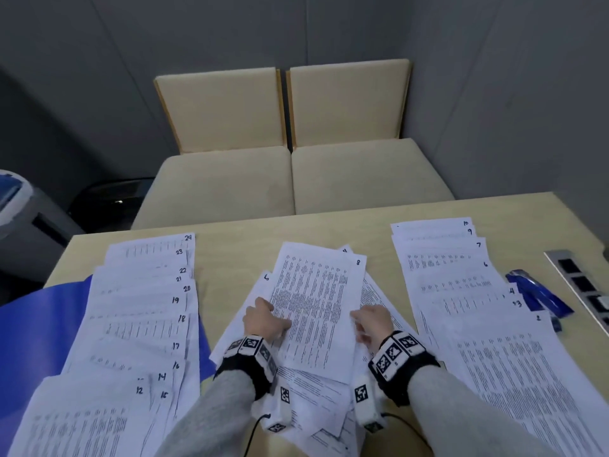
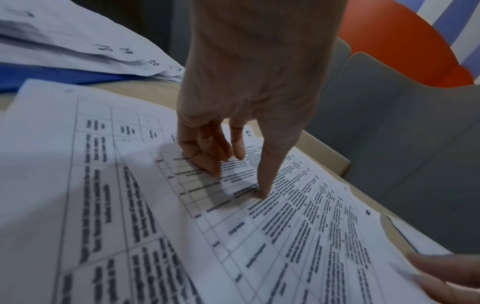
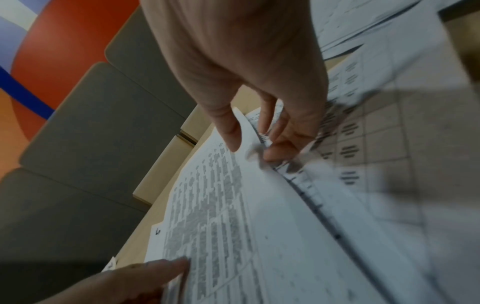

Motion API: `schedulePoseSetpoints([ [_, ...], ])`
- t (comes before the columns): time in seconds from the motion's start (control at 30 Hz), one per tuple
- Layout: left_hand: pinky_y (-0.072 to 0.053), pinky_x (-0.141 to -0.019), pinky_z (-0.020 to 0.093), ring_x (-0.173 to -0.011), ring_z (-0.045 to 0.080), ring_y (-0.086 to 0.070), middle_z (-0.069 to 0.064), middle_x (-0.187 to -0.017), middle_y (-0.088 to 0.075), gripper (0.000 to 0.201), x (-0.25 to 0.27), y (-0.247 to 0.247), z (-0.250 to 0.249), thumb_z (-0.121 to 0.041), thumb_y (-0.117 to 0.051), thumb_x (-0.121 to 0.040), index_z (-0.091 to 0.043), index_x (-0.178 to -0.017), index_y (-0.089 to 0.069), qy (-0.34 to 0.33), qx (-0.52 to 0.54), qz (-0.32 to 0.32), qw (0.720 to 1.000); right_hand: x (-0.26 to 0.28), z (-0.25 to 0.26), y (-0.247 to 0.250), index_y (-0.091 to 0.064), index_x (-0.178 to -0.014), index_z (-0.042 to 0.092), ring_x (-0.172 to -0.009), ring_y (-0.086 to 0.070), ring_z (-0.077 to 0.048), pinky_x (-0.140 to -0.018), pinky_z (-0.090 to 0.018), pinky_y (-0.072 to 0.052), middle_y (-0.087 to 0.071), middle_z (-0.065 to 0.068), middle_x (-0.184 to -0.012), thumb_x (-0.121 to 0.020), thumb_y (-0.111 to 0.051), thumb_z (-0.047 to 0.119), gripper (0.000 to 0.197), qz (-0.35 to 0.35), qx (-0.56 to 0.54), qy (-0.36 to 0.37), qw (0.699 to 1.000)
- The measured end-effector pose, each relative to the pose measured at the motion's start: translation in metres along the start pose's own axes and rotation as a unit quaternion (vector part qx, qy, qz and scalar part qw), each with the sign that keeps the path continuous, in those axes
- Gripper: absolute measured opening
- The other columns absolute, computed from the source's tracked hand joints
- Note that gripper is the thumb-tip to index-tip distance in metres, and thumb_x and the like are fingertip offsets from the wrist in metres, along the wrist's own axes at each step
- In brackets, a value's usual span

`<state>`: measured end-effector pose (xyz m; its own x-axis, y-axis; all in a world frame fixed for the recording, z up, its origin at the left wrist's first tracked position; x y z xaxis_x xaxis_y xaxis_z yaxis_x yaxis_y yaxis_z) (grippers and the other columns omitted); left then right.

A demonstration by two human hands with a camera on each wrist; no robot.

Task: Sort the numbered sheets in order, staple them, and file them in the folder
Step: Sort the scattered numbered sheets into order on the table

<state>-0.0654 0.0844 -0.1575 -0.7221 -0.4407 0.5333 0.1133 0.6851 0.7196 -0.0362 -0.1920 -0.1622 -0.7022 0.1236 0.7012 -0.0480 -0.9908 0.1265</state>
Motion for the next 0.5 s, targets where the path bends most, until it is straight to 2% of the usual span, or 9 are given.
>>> schedulePoseSetpoints([
  [0.1,-0.05,-0.079,0.033,-0.095,0.025,-0.059,0.007,-0.11,-0.052,0.045,-0.001,-0.005,-0.005,-0.037,-0.075,-0.074,-0.016,-0.103,-0.048,-0.022,0.03,0.017,0.999,0.007,0.011,-0.006,-0.051,-0.059,0.01,-0.043,-0.046,-0.017,-0.043,-0.02,-0.03,-0.055,-0.01,-0.057,-0.077,-0.061,-0.006,0.026,-0.006,0.045,0.035,0.998],
  [0.17,-0.053,-0.076,0.035,-0.085,0.028,-0.062,0.008,-0.106,-0.057,0.036,-0.001,0.0,-0.007,-0.036,-0.068,-0.081,-0.013,-0.101,-0.05,-0.04,0.06,0.016,0.997,0.011,0.015,-0.008,-0.058,-0.072,0.009,-0.059,-0.055,-0.019,-0.046,-0.019,-0.035,-0.061,-0.006,-0.071,-0.081,-0.057,-0.002,0.014,-0.002,0.079,0.055,0.995],
  [0.23,-0.054,-0.08,0.038,-0.085,0.029,-0.063,0.01,-0.104,-0.061,0.027,-0.001,0.013,-0.004,-0.033,-0.063,-0.086,-0.011,-0.1,-0.053,-0.06,0.065,-0.024,0.996,0.015,0.023,0.0,-0.06,-0.083,0.013,-0.071,-0.057,-0.017,-0.05,-0.019,-0.037,-0.061,-0.001,-0.081,-0.083,-0.054,0.002,0.013,-0.004,0.125,0.087,0.988],
  [0.3,-0.051,-0.085,0.039,-0.094,0.029,-0.059,0.014,-0.111,-0.059,0.026,0.0,0.026,0.0,-0.031,-0.061,-0.088,-0.011,-0.104,-0.054,-0.07,0.02,-0.077,0.994,0.016,0.029,0.022,-0.056,-0.078,0.018,-0.069,-0.054,-0.016,-0.053,-0.022,-0.037,-0.059,0.001,-0.079,-0.085,-0.049,0.003,0.018,-0.008,0.159,0.104,0.982],
  [0.33,-0.048,-0.089,0.039,-0.101,0.03,-0.055,0.014,-0.116,-0.055,0.032,0.003,0.029,0.003,-0.033,-0.062,-0.087,-0.011,-0.108,-0.052,-0.07,-0.02,-0.093,0.993,0.014,0.029,0.037,-0.057,-0.08,0.016,-0.071,-0.055,-0.018,-0.058,-0.023,-0.039,-0.059,-0.001,-0.081,-0.085,-0.047,0.003,0.018,-0.017,0.175,0.102,0.979],
  [0.4,-0.042,-0.094,0.042,-0.114,0.03,-0.045,0.013,-0.124,-0.045,0.049,0.01,0.033,0.007,-0.042,-0.065,-0.084,-0.013,-0.119,-0.046,-0.058,-0.114,-0.112,0.985,0.009,0.026,0.075,-0.063,-0.102,0.01,-0.091,-0.059,-0.026,-0.075,-0.026,-0.044,-0.065,-0.01,-0.1,-0.086,-0.046,0.004,0.024,-0.05,0.224,0.083,0.97],
  [0.47,-0.039,-0.095,0.045,-0.119,0.031,-0.039,0.013,-0.128,-0.039,0.065,0.015,0.036,0.008,-0.052,-0.065,-0.08,-0.014,-0.126,-0.039,-0.05,-0.164,-0.115,0.978,-0.002,0.018,0.113,-0.055,-0.125,0.002,-0.117,-0.053,-0.031,-0.095,-0.032,-0.042,-0.057,-0.018,-0.129,-0.088,-0.046,0.006,0.039,-0.083,0.272,0.048,0.957],
  [0.5,-0.039,-0.095,0.046,-0.12,0.031,-0.037,0.013,-0.129,-0.037,0.072,0.014,0.036,0.009,-0.056,-0.065,-0.079,-0.013,-0.128,-0.036,-0.046,-0.175,-0.11,0.977,-0.007,0.014,0.129,-0.05,-0.132,0.0,-0.125,-0.048,-0.032,-0.102,-0.034,-0.039,-0.05,-0.018,-0.137,-0.089,-0.046,0.007,0.044,-0.09,0.288,0.03,0.953],
])
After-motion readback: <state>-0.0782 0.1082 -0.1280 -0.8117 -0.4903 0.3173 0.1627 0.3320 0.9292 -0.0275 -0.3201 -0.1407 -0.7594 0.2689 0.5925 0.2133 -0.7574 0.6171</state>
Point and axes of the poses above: each hand's wrist, its own x-axis away from the middle knuckle, its own y-axis out of the back of the hand, z = x × y, the point moved 9 cm from there along -x, towards the middle knuckle
